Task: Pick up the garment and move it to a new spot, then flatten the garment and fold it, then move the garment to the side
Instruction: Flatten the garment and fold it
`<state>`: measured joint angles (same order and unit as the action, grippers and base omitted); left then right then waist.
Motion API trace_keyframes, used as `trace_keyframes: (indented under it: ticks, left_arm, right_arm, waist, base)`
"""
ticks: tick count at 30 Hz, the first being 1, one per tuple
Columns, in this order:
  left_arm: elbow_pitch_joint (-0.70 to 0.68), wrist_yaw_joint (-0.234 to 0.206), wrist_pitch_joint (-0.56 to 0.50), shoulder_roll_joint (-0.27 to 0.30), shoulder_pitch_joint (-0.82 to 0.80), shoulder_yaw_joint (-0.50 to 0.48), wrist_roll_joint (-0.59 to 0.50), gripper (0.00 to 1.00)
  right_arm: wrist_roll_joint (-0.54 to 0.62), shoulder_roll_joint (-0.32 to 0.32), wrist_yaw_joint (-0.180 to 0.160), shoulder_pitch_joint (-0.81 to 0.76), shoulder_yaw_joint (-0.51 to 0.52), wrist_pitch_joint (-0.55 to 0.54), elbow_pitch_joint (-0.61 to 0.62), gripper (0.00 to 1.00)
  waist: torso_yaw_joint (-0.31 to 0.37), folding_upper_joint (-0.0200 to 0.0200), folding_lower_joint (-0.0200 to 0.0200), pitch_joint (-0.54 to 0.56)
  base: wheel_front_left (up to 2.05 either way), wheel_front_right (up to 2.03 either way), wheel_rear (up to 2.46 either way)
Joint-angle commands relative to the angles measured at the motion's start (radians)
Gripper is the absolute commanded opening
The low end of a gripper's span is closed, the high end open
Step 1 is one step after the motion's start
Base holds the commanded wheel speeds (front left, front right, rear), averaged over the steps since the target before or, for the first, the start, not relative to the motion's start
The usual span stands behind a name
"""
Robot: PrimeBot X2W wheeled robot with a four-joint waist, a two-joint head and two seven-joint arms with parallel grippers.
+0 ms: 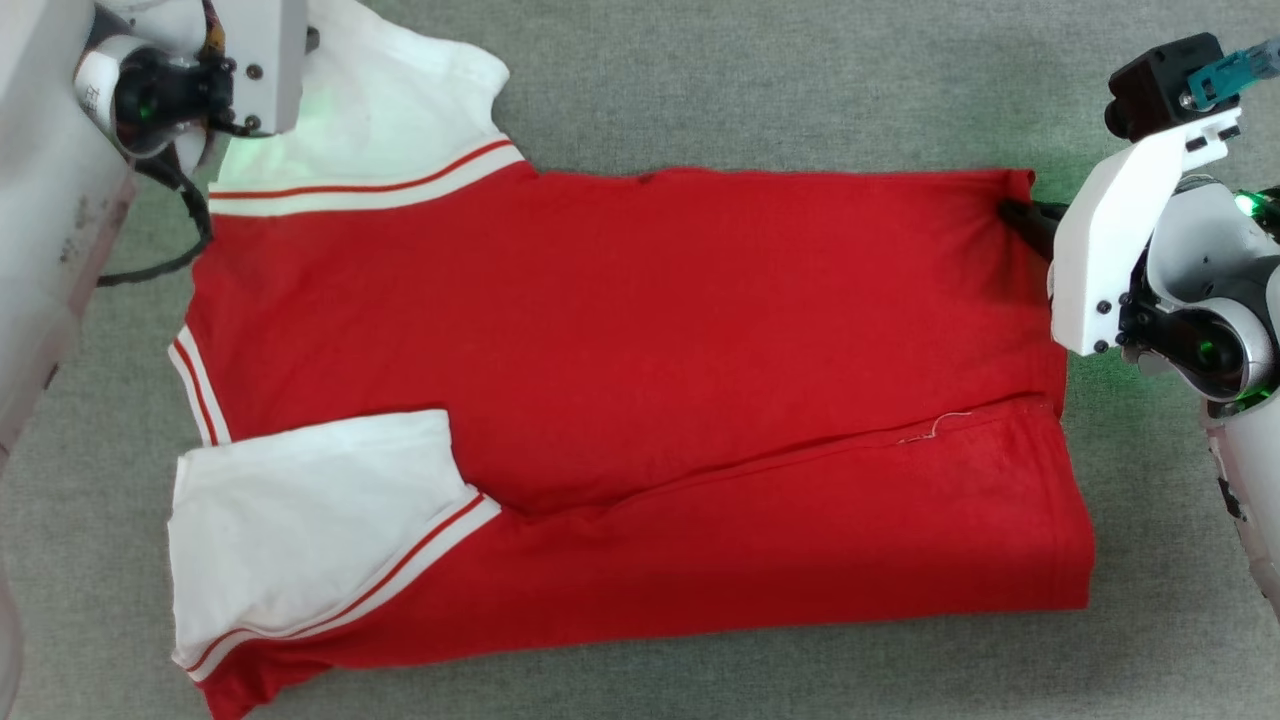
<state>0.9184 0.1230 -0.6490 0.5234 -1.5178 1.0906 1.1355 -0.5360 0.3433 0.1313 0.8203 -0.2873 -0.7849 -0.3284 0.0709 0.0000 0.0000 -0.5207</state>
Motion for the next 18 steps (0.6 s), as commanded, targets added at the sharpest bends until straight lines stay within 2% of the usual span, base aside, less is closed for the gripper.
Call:
trace_keyframes:
  ticks: [1,5,11,18]
  left_arm:
    - [0.006,0.002,0.007,-0.005,-0.009,0.002,0.006,0.0]
    - [0.019,0.006,0.024,-0.009,-0.013,0.005,0.006,0.0]
    - [0.028,0.007,0.062,-0.021,-0.005,0.006,0.015,0.0]
    - [-0.021,0.008,0.094,-0.009,0.033,0.018,0.04,0.0]
  right_arm:
    - [0.002,-0.001,-0.001,-0.038,-0.013,-0.034,-0.038,0.0]
    - [0.001,-0.003,-0.001,-0.02,-0.007,-0.055,-0.036,0.0]
    - [0.013,-0.008,-0.001,0.007,0.019,-0.032,-0.026,0.0]
    - [-0.004,0.024,-0.001,-0.007,-0.01,-0.016,0.002,0.0]
  waist:
    - [0.002,0.0,0.0,0.004]
    - [0.002,0.0,0.0,0.021]
    - [-0.009,0.0,0.0,0.069]
    - [-0.038,0.0,0.0,0.157]
  base:
    - [0.0,0.0,0.0]
    - [0.0,0.0,0.0]
    - [0.0,0.0,0.0]
    - [0.0,0.0,0.0]
